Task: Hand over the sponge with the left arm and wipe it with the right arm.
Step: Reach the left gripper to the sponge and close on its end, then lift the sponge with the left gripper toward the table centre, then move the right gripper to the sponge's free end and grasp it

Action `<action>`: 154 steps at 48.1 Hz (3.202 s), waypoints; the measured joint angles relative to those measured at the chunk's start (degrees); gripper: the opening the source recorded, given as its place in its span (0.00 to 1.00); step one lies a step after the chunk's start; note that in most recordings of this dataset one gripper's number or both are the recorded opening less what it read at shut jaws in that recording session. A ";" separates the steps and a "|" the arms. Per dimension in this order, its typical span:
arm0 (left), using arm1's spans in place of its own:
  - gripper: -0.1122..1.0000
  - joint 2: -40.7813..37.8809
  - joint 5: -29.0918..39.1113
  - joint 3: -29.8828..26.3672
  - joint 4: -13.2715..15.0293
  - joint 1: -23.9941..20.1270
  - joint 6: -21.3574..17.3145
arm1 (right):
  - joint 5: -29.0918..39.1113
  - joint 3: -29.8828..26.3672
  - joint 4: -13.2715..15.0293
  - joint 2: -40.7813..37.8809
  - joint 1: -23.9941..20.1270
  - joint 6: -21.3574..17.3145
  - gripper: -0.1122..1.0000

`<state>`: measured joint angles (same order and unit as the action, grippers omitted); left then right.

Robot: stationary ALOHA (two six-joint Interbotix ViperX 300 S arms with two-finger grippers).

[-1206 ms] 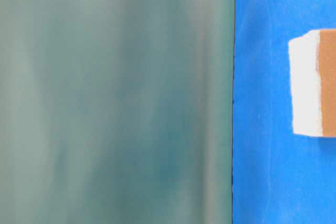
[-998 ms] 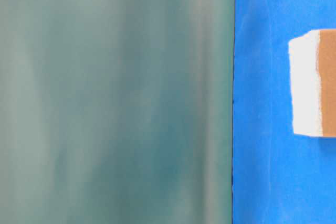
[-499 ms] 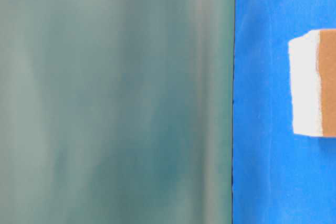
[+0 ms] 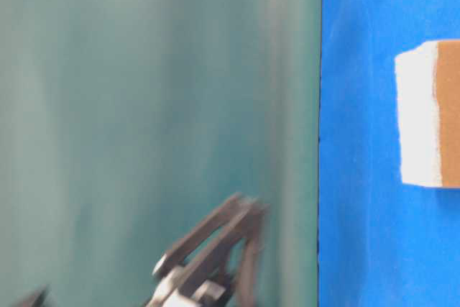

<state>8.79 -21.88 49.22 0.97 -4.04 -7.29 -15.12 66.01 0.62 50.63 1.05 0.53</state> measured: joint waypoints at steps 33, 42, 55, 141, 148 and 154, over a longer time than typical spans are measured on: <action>0.95 -23.55 5.19 -12.30 0.18 -0.53 1.41 | 1.58 0.00 0.00 -0.70 0.00 0.09 0.10; 0.95 -25.93 5.89 -13.54 0.18 -0.70 1.41 | 1.93 0.09 0.00 -0.70 0.00 0.00 0.10; 0.81 -26.02 10.63 -15.12 0.18 -0.70 0.97 | 2.55 0.00 0.00 -0.79 0.00 0.00 0.10; 0.47 -3.08 27.95 -16.35 0.53 1.49 6.50 | 3.43 -9.84 0.00 -16.61 0.62 -0.62 0.11; 0.47 -3.08 28.13 -16.35 0.53 1.49 6.59 | 5.71 -14.24 0.00 -23.29 0.62 -0.70 0.30; 0.47 -3.08 28.30 -16.35 0.53 1.49 6.50 | 7.21 -17.67 -0.09 -28.30 0.62 -0.79 0.63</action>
<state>5.71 6.42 32.87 1.49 -2.55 -0.79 -7.91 48.34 0.53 22.32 1.67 -0.26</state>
